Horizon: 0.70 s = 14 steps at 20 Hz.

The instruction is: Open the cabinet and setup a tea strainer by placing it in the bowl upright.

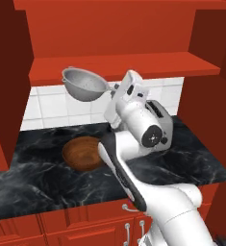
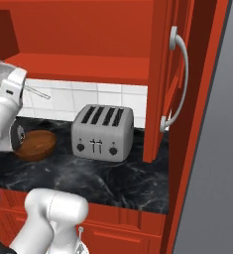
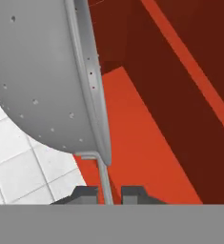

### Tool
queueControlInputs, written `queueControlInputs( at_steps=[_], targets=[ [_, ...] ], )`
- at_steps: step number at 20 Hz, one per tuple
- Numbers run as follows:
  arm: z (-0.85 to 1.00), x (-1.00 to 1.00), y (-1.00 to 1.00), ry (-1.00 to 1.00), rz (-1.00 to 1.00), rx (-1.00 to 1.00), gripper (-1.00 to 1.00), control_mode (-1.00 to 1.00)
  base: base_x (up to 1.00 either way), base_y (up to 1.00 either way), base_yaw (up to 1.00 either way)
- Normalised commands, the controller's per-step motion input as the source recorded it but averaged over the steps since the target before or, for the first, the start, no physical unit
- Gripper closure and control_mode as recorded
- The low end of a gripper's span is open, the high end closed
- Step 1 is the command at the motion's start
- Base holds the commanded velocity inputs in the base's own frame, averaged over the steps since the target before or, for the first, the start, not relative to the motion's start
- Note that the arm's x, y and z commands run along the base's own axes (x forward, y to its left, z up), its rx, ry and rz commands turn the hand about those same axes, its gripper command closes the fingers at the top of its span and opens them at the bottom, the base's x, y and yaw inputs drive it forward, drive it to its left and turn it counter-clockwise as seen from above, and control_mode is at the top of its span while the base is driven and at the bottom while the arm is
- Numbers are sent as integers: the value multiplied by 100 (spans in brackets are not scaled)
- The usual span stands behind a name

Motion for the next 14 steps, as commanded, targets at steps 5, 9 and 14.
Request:
queueControlInputs(
  at_steps=[5, 9, 14],
  targets=[
    [-21, -43, 0, 15, -47, -10, 100, -100, 0, 0, 0],
    [-21, -41, 0, 10, -47, -2, 100, -100, 0, 0, 0],
    [-10, -54, 15, 1, -37, 1, 100, -100, 0, 0, 0]
  ],
)
